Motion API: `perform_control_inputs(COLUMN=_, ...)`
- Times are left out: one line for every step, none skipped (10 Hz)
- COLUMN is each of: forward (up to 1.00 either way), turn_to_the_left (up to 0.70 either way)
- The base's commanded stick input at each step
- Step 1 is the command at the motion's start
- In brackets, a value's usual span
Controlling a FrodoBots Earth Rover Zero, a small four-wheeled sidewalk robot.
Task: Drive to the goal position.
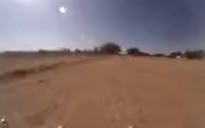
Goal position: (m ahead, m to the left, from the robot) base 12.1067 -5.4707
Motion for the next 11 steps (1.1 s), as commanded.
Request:
perform_control_inputs(forward=1.0, turn_to_the_left=0.0)
perform_control_inputs(forward=1.0, turn_to_the_left=0.0)
perform_control_inputs(forward=1.0, turn_to_the_left=0.0)
perform_control_inputs(forward=1.0, turn_to_the_left=0.0)
perform_control_inputs(forward=1.0, turn_to_the_left=0.0)
perform_control_inputs(forward=1.0, turn_to_the_left=0.0)
perform_control_inputs(forward=1.0, turn_to_the_left=0.0)
perform_control_inputs(forward=1.0, turn_to_the_left=-0.06)
perform_control_inputs(forward=1.0, turn_to_the_left=-0.27)
perform_control_inputs(forward=1.0, turn_to_the_left=-0.27)
perform_control_inputs(forward=1.0, turn_to_the_left=-0.27)
